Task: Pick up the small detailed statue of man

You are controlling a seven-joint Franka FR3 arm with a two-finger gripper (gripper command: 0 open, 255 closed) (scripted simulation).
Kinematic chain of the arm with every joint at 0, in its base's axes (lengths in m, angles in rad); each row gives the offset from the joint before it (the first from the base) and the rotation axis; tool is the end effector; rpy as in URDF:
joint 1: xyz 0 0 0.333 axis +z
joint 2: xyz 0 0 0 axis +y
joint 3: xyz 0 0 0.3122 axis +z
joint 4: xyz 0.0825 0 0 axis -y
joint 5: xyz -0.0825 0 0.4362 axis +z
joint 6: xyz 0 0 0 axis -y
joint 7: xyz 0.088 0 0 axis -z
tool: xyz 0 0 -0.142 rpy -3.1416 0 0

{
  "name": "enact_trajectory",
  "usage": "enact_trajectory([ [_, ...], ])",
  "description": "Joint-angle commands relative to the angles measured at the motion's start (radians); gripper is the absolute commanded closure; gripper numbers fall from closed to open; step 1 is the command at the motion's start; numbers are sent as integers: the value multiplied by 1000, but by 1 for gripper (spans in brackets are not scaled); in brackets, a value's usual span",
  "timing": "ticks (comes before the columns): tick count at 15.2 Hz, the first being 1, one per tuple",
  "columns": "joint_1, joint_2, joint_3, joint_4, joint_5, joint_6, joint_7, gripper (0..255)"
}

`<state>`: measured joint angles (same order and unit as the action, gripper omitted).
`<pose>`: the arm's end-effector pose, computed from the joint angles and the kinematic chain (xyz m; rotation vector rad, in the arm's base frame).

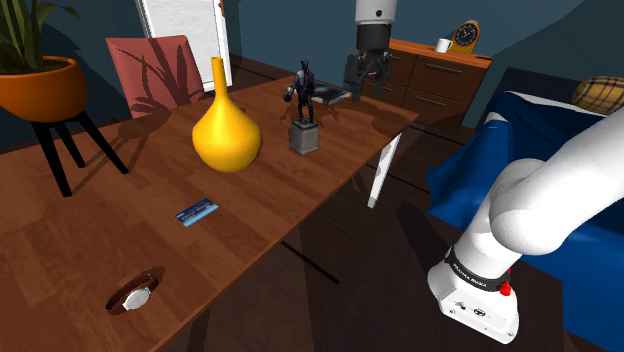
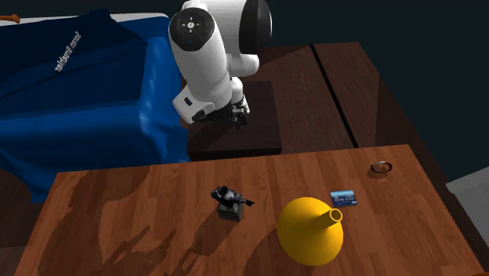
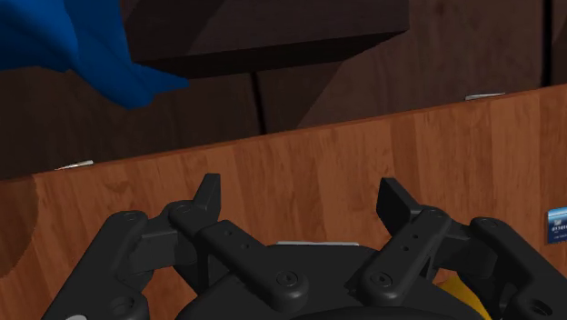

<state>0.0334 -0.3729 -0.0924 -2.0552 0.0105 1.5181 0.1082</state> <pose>0.4687 -0.0299 0.5320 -3.0817 0.2446 0.2585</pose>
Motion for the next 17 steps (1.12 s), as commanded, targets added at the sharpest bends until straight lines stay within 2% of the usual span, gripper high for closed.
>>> enact_trajectory([
  [1,2,74,-7,82,16,1,-2,0],
  [9,-3,378,-31,488,91,-72,-8,0],
  [12,-14,509,-38,685,126,-128,-7,0],
  [15,-36,667,-42,936,168,-211,0,0],
  [16,-38,676,-42,952,170,-217,0,0],
  [17,-36,667,-41,923,168,-198,-2,0],
])
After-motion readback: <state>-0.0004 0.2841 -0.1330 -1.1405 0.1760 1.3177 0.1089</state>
